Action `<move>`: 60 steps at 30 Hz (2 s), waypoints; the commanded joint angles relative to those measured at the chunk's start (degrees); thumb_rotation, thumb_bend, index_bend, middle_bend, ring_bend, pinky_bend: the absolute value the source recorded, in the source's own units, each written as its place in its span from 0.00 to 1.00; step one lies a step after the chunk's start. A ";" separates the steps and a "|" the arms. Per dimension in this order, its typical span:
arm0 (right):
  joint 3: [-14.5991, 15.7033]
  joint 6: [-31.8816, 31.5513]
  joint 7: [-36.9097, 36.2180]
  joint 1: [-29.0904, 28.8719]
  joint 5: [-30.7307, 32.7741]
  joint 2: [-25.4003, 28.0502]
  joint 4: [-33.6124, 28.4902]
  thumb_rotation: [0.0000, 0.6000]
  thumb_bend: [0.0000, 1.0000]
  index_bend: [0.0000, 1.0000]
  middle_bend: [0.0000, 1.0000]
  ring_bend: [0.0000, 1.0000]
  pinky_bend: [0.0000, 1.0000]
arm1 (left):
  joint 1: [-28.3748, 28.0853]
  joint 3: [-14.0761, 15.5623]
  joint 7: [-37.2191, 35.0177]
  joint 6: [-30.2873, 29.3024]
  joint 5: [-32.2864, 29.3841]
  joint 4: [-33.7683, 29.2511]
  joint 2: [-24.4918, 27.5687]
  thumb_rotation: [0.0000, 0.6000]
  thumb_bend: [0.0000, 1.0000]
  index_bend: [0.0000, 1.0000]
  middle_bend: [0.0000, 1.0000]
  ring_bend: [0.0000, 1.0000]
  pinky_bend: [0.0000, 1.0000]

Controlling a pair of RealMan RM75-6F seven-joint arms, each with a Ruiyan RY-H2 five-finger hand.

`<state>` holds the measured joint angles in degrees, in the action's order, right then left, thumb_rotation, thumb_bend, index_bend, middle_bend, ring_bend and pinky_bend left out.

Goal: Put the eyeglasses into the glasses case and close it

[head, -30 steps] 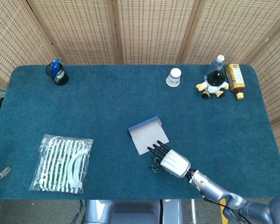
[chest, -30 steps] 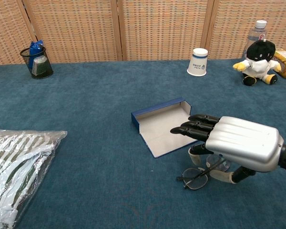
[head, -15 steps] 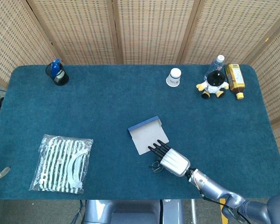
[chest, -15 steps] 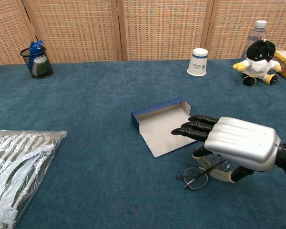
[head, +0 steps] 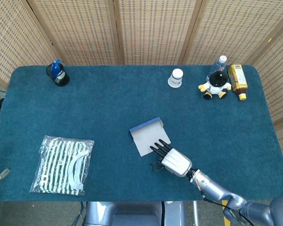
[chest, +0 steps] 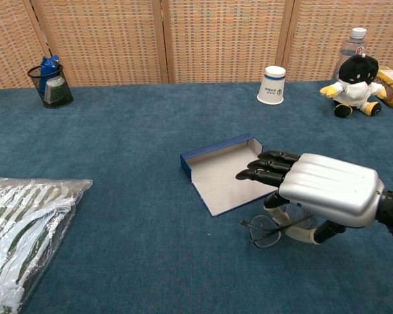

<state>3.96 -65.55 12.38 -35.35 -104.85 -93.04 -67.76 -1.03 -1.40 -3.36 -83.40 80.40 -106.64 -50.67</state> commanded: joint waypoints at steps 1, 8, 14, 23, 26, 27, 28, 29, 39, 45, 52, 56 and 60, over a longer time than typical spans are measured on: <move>-0.82 -0.94 0.06 -0.35 0.04 0.84 -1.28 1.00 0.45 0.62 0.08 0.00 0.01 | -0.03 -0.03 -0.02 0.09 -0.14 0.01 0.02 1.00 0.14 0.00 0.00 0.00 0.00; -5.16 1.29 3.02 -3.27 2.52 3.24 -4.84 1.00 0.46 0.62 0.08 0.00 0.01 | -0.24 -0.35 -0.44 0.58 -1.07 -0.04 0.24 1.00 0.14 0.00 0.00 0.00 0.00; -9.28 7.84 7.64 -6.98 7.10 3.32 -5.30 1.00 0.47 0.62 0.08 0.00 0.01 | -0.74 -0.84 -0.64 1.44 -2.25 -0.11 0.39 1.00 0.14 0.00 0.00 0.00 0.00; -12.98 15.48 13.06 -11.47 13.22 -0.01 -0.98 1.00 0.47 0.62 0.08 0.00 0.01 | -2.14 -1.95 -0.94 4.19 -5.63 0.43 0.67 1.00 0.15 0.00 0.00 0.00 0.00; -13.48 17.65 14.59 -12.84 14.96 -1.64 1.75 1.00 0.47 0.62 0.08 0.00 0.01 | -2.30 -2.05 -0.90 4.48 -5.95 0.44 0.72 1.00 0.14 0.00 0.00 0.00 0.00; -13.53 18.03 14.80 -13.10 15.30 -2.01 2.28 1.00 0.47 0.62 0.08 0.00 0.01 | -2.31 -2.05 -0.90 4.53 -6.03 0.45 0.74 1.00 0.14 0.00 0.00 0.00 0.00; -13.57 18.42 14.91 -13.36 15.64 -2.38 2.76 1.00 0.47 0.62 0.08 0.00 0.01 | -2.33 -2.04 -0.93 4.61 -6.07 0.46 0.74 1.00 0.14 0.00 0.00 0.00 0.00; -13.58 18.87 14.98 -13.71 16.05 -2.90 3.40 1.00 0.47 0.62 0.08 0.00 0.01 | -2.36 -2.04 -0.95 4.70 -6.15 0.45 0.75 1.00 0.15 0.00 0.00 0.00 0.00; -13.29 20.13 14.37 -15.34 18.15 -5.47 7.72 1.00 0.47 0.62 0.08 0.00 0.01 | -2.71 -2.15 -0.84 5.55 -7.05 0.53 0.75 1.00 0.15 0.00 0.00 0.00 0.00; -12.51 20.55 13.94 -15.73 19.36 -6.96 10.13 1.00 0.47 0.62 0.08 0.00 0.01 | -2.83 -2.23 -1.14 5.83 -7.31 0.69 0.83 1.00 0.15 0.00 0.00 0.00 0.00; -11.92 20.37 13.99 -16.18 20.20 -8.61 12.48 1.00 0.47 0.62 0.08 0.00 0.01 | -2.95 -2.31 -1.18 6.10 -7.70 0.79 0.81 1.00 0.15 0.00 0.00 0.00 0.00; -11.95 20.18 14.08 -16.45 20.69 -9.21 13.47 1.00 0.47 0.62 0.09 0.00 0.01 | -3.02 -2.33 -1.09 6.22 -7.86 0.77 0.80 1.00 0.15 0.00 0.00 0.00 0.00; -12.17 19.65 14.45 -16.72 21.21 -9.91 14.28 1.00 0.44 0.62 0.09 0.00 0.01 | -3.13 -2.38 -0.98 6.45 -8.20 0.84 0.74 1.00 0.15 0.00 0.00 0.00 0.00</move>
<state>-8.15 -45.81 26.74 -52.01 -83.74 -102.84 -53.57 -4.12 -3.77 -4.36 -76.99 72.25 -105.81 -49.92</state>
